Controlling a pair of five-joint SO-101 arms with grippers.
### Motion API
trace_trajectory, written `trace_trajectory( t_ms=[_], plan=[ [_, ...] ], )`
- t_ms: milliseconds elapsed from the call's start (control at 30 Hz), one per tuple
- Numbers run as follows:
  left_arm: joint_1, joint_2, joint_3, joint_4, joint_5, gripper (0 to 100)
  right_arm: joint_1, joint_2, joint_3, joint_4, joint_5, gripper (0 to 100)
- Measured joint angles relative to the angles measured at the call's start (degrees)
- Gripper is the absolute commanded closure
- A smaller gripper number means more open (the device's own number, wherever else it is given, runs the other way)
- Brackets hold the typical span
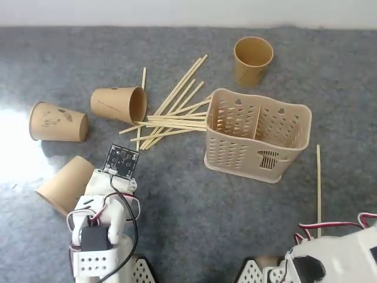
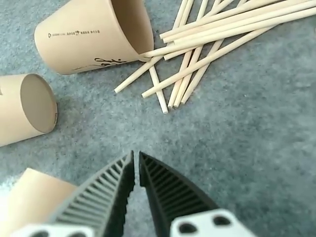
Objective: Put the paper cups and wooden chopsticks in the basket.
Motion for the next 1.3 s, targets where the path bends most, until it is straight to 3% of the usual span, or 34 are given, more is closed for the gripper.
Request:
trace_trajectory(
  t_ms=[233, 367, 1300],
  plan=[
    [0.1, 0.0, 0.0, 0.0, 0.0, 98, 0.2, 2.2, 0.0, -0.4, -0.2, 90.3],
    [-0.1, 0.0, 0.0, 0.0, 0.0, 98, 0.2, 2.2, 0.0, -1.5, -0.2, 99.6],
    [0.0, 0.0, 0.0, 0.0, 0.0, 98, 2.2, 8.5, -1.4, -4.9, 0.6, 99.3]
  ],
)
